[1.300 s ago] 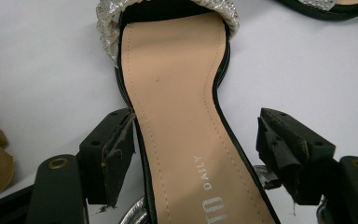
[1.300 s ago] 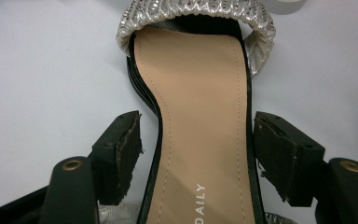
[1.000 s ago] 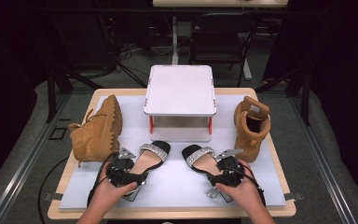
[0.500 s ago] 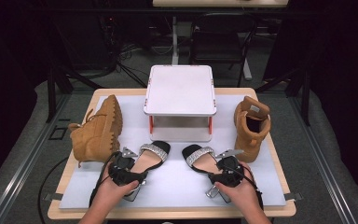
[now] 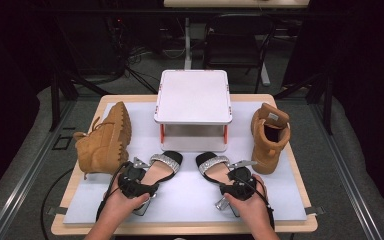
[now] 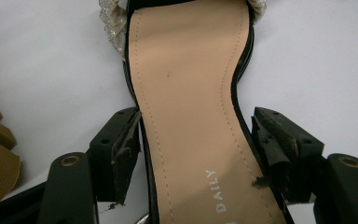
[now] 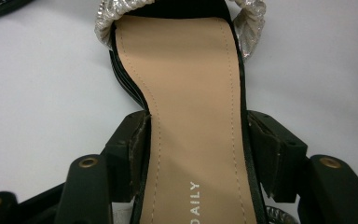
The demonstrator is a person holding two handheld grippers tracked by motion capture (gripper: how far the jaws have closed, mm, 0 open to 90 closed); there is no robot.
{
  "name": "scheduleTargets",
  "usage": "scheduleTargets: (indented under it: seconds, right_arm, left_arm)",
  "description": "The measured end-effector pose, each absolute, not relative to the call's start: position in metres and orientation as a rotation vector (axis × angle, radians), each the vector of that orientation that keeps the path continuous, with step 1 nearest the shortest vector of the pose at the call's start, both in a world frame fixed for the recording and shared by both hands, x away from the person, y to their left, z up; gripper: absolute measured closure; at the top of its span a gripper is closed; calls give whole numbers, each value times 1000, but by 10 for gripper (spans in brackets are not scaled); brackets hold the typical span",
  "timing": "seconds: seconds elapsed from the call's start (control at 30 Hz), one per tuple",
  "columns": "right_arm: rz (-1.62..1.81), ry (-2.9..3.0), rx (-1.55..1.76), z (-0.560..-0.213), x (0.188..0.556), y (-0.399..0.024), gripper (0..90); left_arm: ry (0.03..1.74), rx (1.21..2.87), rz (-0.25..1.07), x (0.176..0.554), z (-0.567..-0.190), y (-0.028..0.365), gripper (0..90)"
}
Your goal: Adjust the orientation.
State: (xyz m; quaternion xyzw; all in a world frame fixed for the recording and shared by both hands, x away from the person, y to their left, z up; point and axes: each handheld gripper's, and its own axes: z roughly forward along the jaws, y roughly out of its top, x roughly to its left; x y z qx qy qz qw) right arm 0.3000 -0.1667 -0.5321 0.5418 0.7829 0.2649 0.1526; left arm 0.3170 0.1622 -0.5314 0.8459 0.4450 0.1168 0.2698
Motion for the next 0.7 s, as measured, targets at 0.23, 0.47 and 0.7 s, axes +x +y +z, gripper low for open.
scheduleTargets:
  seconds: [0.23,0.47,0.7]
  right_arm:
    - [781,2210,1595,-533,301,-163,408]
    - [825,2202,1571,-534,301,-164,391]
    - [815,2273,1478,-534,299,-167,355]
  left_arm:
    - [1200,2280,307,318,-531,163,335]
    - [1209,2304,325,317,-530,159,341]
    - [1215,2293,354,315,-532,158,343]
